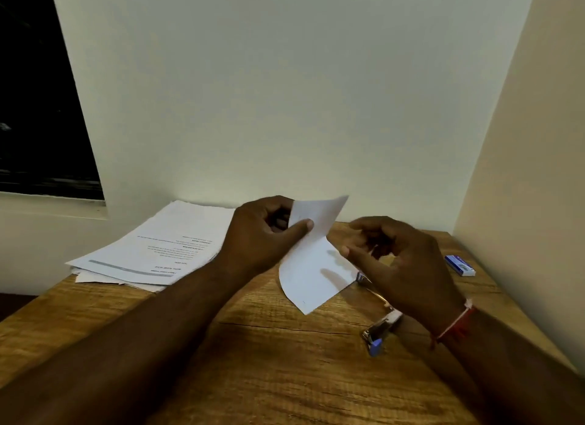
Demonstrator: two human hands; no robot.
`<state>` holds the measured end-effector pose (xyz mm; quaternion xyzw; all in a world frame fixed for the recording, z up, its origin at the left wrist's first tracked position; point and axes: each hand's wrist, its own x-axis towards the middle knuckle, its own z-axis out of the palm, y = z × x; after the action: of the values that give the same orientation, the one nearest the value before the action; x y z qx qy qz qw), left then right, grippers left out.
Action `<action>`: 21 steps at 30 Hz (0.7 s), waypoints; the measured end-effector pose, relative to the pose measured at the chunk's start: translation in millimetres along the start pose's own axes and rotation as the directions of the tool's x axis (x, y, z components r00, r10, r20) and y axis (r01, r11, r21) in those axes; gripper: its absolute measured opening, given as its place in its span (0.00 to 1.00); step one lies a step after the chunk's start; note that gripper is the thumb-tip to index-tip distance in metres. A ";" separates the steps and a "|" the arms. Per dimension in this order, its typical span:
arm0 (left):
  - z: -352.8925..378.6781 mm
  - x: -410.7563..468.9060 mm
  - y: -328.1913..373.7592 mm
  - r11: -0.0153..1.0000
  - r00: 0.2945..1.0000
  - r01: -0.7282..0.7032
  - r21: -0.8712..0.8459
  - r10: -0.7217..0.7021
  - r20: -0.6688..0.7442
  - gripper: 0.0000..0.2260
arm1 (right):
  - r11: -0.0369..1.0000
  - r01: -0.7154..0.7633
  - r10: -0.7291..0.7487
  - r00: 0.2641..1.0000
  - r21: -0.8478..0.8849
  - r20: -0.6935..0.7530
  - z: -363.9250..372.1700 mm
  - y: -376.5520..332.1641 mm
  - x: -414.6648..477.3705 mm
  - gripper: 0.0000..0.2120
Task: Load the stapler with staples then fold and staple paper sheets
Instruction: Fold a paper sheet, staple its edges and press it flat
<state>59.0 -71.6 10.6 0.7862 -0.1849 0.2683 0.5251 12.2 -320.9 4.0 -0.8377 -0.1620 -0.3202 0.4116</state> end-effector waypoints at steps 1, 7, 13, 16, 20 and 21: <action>5.3 -5.3 6.0 0.999 0.999 -0.031 -0.016 0.031 0.027 0.08 | 0.996 0.043 -0.042 0.999 0.082 -0.013 5.0 -7.8 -4.0 0.20; 16.5 -21.1 19.3 0.968 0.967 -0.106 -0.227 0.153 0.202 0.11 | 0.975 0.061 -0.053 0.998 0.216 -0.040 18.0 -14.3 -11.2 0.21; 17.8 -17.0 16.6 0.971 0.977 -0.060 -0.230 0.104 0.186 0.07 | 0.973 0.040 -0.033 0.999 0.228 -0.037 16.0 -6.3 -8.3 0.17; 18.2 -17.4 16.0 0.976 0.983 -0.034 -0.214 0.071 0.171 0.07 | 0.968 0.049 -0.045 0.999 0.247 -0.025 16.8 -5.1 -7.5 0.17; 16.6 -16.6 17.0 0.970 0.986 0.013 -0.244 0.028 0.166 0.06 | 0.957 0.041 -0.040 0.999 0.287 -0.008 16.4 -8.0 -8.5 0.13; 16.5 -16.6 17.0 0.969 0.986 0.024 -0.245 0.017 0.166 0.07 | 0.950 0.023 -0.025 1.000 0.311 0.002 16.5 -9.0 -9.4 0.13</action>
<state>40.0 -93.2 7.7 0.7351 -0.2585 0.1757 0.6016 7.0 -302.5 -4.6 -0.7615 -0.2216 -0.2931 0.5339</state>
